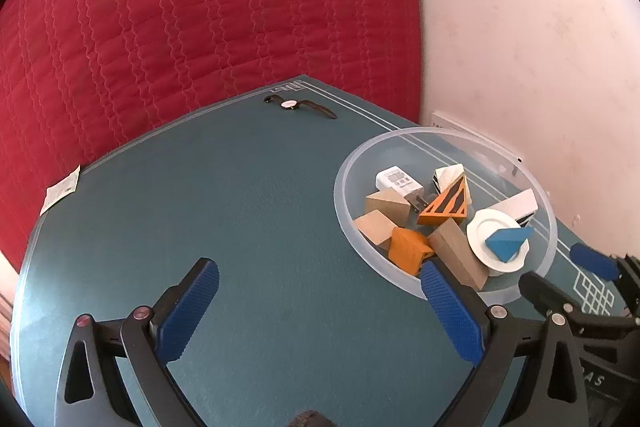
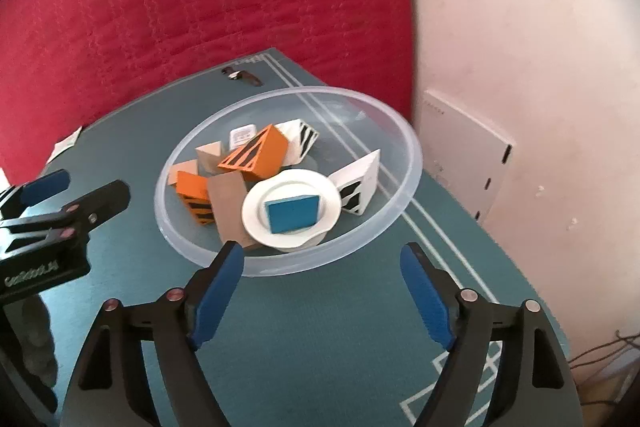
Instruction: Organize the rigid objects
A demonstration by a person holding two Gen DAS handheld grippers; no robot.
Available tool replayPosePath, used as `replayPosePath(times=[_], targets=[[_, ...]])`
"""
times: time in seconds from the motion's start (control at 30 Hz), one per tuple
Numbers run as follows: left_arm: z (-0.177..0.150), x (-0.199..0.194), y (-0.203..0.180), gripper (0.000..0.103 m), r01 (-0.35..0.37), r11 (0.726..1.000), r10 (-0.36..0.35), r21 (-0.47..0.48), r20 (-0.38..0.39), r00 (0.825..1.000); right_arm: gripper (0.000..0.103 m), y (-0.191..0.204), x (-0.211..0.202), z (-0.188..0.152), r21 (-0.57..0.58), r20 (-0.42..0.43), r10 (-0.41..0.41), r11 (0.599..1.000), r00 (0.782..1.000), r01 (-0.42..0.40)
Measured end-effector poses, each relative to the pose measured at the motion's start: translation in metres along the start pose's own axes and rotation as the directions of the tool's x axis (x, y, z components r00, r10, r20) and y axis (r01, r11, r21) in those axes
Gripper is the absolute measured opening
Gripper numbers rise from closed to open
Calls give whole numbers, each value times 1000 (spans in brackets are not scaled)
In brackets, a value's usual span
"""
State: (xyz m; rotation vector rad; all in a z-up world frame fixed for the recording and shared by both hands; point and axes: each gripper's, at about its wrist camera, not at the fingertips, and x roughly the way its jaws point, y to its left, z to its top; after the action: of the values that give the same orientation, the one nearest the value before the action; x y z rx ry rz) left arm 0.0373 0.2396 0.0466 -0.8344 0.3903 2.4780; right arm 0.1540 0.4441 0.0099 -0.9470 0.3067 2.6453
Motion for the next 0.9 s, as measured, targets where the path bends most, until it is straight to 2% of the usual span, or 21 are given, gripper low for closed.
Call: replayPosePath(times=[0.13,0.3,0.9], targets=[[-4,0,-4,103,-15,1000,15,14,13,1000,88,-2,-2,-2,1,24,-46,999,999,46],[-9,-1,-9,103,-28,999,27,34,16,999,89,3,-4,-2,-31,53,-82,996,995,84],[-14,6,-3,103,-36,999,36,17,-23,999,91,15,-3,-7,-79,50,-56,995,997,59]])
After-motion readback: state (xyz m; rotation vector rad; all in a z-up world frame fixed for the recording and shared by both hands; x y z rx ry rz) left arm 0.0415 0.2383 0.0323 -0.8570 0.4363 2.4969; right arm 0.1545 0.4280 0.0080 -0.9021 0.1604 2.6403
